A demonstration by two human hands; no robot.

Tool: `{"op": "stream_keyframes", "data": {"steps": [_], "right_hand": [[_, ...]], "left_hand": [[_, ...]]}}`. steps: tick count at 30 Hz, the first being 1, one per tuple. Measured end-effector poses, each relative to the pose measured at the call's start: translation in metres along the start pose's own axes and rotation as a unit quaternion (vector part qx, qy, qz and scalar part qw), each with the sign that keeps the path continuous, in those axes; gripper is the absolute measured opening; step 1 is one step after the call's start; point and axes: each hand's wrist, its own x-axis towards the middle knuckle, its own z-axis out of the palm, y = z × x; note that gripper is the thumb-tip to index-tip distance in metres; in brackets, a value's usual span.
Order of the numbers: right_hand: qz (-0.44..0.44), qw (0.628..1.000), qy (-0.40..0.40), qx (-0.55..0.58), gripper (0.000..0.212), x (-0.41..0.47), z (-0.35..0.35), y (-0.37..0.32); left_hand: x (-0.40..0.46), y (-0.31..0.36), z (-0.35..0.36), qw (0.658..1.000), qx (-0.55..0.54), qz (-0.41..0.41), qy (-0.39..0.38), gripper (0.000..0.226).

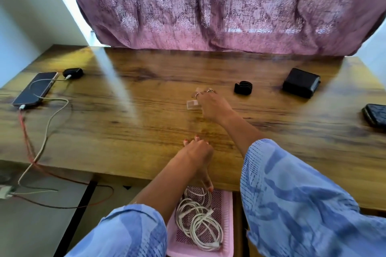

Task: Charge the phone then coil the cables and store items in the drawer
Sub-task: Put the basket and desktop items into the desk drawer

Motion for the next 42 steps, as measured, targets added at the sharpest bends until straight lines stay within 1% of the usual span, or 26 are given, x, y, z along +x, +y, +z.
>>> {"op": "stream_keyframes", "data": {"steps": [2, 4, 6, 8, 11, 15, 19, 23, 24, 25, 28, 31, 35, 38, 42], "right_hand": [[-0.005, 1.0, 0.007, -0.001, 0.043, -0.001, 0.005, 0.0], [-0.01, 1.0, 0.018, 0.018, 0.041, -0.006, 0.008, -0.001], [-0.015, 0.998, 0.026, 0.055, 0.043, -0.016, 0.005, -0.001], [-0.007, 0.992, 0.045, 0.114, 0.047, -0.035, -0.005, 0.0], [0.052, 0.975, 0.089, 0.195, 0.047, -0.086, -0.026, 0.008], [0.133, 0.967, 0.091, 0.199, 0.038, -0.175, -0.044, 0.026], [0.156, 0.965, 0.052, 0.205, 0.034, -0.26, -0.049, 0.024], [0.162, 0.966, -0.036, 0.197, 0.029, -0.316, -0.027, 0.002], [0.162, 0.968, -0.056, 0.184, 0.029, -0.324, -0.017, -0.002], [0.161, 0.969, -0.071, 0.171, 0.03, -0.331, -0.008, -0.006], [0.152, 0.971, -0.118, 0.142, 0.036, -0.341, 0.018, -0.012], [0.146, 0.971, -0.148, 0.118, 0.038, -0.344, 0.032, -0.018], [0.148, 0.971, -0.148, 0.114, 0.038, -0.341, 0.042, -0.022], [0.164, 0.969, -0.142, 0.12, 0.041, -0.338, 0.042, -0.022], [0.179, 0.965, -0.155, 0.116, 0.045, -0.339, 0.04, -0.022]], "left_hand": [[0.0, -0.001, 0.0, 1.0, 0.001, 0.002, 0.002, 0.098], [-0.002, -0.001, -0.002, 1.0, 0.006, 0.004, 0.001, 0.1], [-0.003, 0.0, -0.004, 1.0, 0.008, 0.003, -0.004, 0.101], [-0.007, 0.001, -0.006, 1.0, 0.009, 0.005, -0.01, 0.097], [-0.011, 0.005, -0.009, 1.0, 0.011, 0.017, -0.003, 0.093], [-0.011, 0.005, -0.01, 1.0, 0.006, 0.019, 0.012, 0.091], [-0.005, 0.004, 0.0, 1.0, 0.002, -0.003, 0.024, 0.09], [-0.009, 0.001, 0.012, 0.998, -0.018, -0.023, 0.054, 0.115], [-0.013, 0.002, 0.014, 0.998, -0.021, -0.026, 0.059, 0.117], [-0.016, 0.002, 0.016, 0.997, -0.021, -0.026, 0.066, 0.116], [-0.023, 0.004, 0.022, 0.996, -0.023, -0.02, 0.089, 0.104], [-0.025, 0.005, 0.029, 0.994, -0.018, -0.018, 0.105, 0.096], [-0.028, 0.007, 0.034, 0.991, 0.001, -0.012, 0.132, 0.084], [-0.032, 0.007, 0.036, 0.989, 0.027, -0.011, 0.143, 0.086], [-0.033, 0.008, 0.037, 0.989, 0.015, -0.016, 0.148, 0.086]]}}
